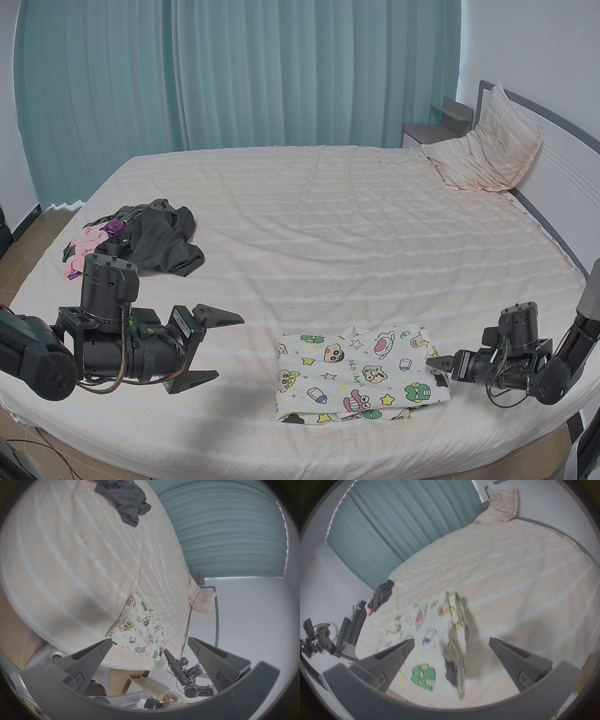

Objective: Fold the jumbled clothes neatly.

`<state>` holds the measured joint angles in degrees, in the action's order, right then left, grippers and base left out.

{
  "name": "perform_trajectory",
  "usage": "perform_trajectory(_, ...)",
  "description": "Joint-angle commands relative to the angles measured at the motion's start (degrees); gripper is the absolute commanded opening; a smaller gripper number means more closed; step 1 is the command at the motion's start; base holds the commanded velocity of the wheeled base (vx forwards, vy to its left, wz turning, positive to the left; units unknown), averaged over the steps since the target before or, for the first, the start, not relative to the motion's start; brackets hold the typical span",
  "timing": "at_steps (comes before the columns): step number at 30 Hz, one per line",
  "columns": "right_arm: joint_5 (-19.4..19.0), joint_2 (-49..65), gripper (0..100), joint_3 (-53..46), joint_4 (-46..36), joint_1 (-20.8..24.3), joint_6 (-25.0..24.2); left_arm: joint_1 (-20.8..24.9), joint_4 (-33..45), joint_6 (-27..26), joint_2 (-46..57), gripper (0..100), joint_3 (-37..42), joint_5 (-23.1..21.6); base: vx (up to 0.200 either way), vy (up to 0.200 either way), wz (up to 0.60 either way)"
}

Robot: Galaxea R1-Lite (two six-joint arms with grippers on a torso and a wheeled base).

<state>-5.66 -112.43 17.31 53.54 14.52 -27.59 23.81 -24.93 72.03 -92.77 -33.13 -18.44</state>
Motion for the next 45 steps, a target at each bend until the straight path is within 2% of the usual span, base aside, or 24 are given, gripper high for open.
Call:
perform_trajectory(1,-0.3,-1.6,100,8.4,-0.5,-2.3,0.3,0.3,0.0,0.0,-0.1,100,0.0,0.1,0.000,0.000,0.00)
perform_trajectory(6,-1.3,-7.5,100,15.0,-0.3,-2.7,0.1,0.5,0.0,0.0,-0.1,100,0.1,0.1,0.000,0.000,0.00)
perform_trajectory(9,-3.2,-14.0,100,20.3,0.0,-2.4,0.1,1.0,0.0,-0.1,-0.2,100,0.5,0.1,0.000,0.000,0.00)
perform_trajectory(16,-4.8,-18.9,100,26.7,0.4,-2.1,0.1,1.4,0.0,-0.1,-0.4,100,0.5,0.1,0.000,0.000,0.00)
perform_trajectory(37,-6.6,-17.3,100,26.0,-0.2,1.2,1.2,1.7,-1.3,-0.1,-0.5,100,1.2,0.3,0.000,0.000,0.00)
perform_trajectory(38,-6.7,-17.8,0,26.4,-0.2,1.1,1.6,1.7,-1.7,-0.1,-0.5,100,1.4,0.3,0.000,0.000,0.00)
perform_trajectory(45,-6.8,-18.2,0,26.5,-0.2,-0.3,1.7,1.7,-2.8,0.0,-0.5,100,1.8,0.3,0.000,0.000,0.00)
